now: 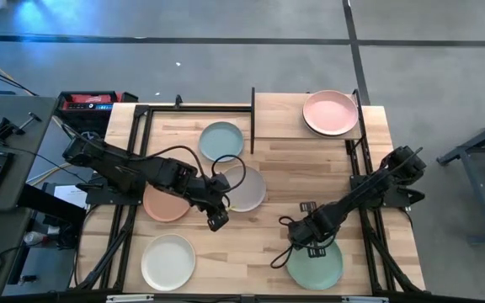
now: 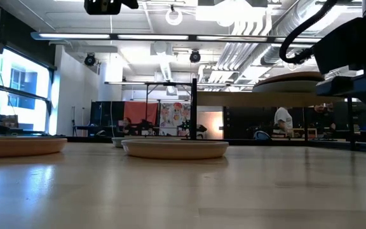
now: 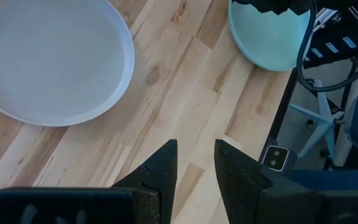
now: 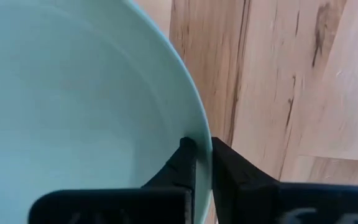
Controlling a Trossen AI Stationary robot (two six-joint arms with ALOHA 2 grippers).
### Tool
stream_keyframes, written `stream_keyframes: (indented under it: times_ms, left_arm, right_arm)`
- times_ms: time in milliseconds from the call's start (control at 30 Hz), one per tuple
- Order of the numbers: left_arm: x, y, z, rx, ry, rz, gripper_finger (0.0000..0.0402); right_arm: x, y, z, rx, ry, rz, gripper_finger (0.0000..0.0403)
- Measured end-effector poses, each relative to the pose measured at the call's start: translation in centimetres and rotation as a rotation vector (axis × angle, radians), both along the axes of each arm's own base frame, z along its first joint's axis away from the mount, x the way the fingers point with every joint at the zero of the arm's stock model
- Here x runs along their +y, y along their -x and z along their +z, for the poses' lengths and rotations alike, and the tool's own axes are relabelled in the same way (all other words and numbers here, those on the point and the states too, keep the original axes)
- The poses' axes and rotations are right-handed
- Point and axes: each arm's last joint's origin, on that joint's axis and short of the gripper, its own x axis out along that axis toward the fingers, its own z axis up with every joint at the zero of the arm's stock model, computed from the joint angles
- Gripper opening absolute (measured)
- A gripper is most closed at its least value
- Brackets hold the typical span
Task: Place and stack plates onto a shelf
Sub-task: Stack the green plate on the top of the pink plate on the shelf
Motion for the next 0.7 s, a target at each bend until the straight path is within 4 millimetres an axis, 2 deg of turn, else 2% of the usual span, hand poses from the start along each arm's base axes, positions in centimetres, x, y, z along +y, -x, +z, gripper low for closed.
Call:
stream_keyframes:
  times_ms: [300,700]
  left_arm:
    - [0.0,0.0,0.0,-0.002,-0.009,-0.015,0.0097]
    - [0.0,0.0,0.0,-0.002,-0.011,-0.016,0.0097]
  right_arm:
    - [-0.1,0.1,0.5,-0.005,-0.025,-0.048,0.0002]
    - [-0.9,1.3,4.6,-0.107,-0.105,-0.238,0.0001]
